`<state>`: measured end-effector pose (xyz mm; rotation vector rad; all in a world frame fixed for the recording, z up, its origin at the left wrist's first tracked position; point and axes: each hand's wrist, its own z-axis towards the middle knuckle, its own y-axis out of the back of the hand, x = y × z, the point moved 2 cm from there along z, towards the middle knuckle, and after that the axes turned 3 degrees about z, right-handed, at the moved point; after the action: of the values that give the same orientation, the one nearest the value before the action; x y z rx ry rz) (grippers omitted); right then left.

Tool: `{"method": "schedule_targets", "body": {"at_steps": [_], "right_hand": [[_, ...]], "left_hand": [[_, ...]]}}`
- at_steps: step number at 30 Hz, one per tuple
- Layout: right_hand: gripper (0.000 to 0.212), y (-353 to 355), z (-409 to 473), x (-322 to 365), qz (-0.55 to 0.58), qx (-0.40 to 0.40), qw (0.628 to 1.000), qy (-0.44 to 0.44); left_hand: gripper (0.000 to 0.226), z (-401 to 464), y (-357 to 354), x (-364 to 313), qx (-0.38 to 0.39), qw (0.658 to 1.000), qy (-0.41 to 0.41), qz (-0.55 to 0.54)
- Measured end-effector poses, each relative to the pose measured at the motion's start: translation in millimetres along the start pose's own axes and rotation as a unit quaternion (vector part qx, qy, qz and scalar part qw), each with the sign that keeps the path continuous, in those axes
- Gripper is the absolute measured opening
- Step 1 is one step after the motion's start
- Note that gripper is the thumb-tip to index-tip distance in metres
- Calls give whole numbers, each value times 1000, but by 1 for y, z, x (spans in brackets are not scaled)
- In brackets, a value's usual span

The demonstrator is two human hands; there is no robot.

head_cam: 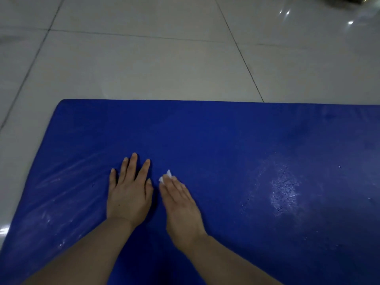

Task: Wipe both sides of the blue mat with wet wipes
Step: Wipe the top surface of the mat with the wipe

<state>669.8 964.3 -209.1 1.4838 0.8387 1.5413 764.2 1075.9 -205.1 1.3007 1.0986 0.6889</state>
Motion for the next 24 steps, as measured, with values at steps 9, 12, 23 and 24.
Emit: {"method": "schedule_targets", "body": {"at_steps": [9,12,23,24], "right_hand": [[70,49,-20,-64,-40,-97,943,-317],[79,13,-20,-15,-12,-65,984,-164],[80,36,-34,-26,-29,-56,973,-222],[80,21,-33,-13,-24,-59,982,-176]], "left_hand": [[53,-15,-2,0,-71,997,-27,-28],[57,-28,-2,-1,-74,997,-27,-11],[57,-55,-14,8,-30,998,-44,29],[57,-54,-13,8,-28,998,-44,29]]}}
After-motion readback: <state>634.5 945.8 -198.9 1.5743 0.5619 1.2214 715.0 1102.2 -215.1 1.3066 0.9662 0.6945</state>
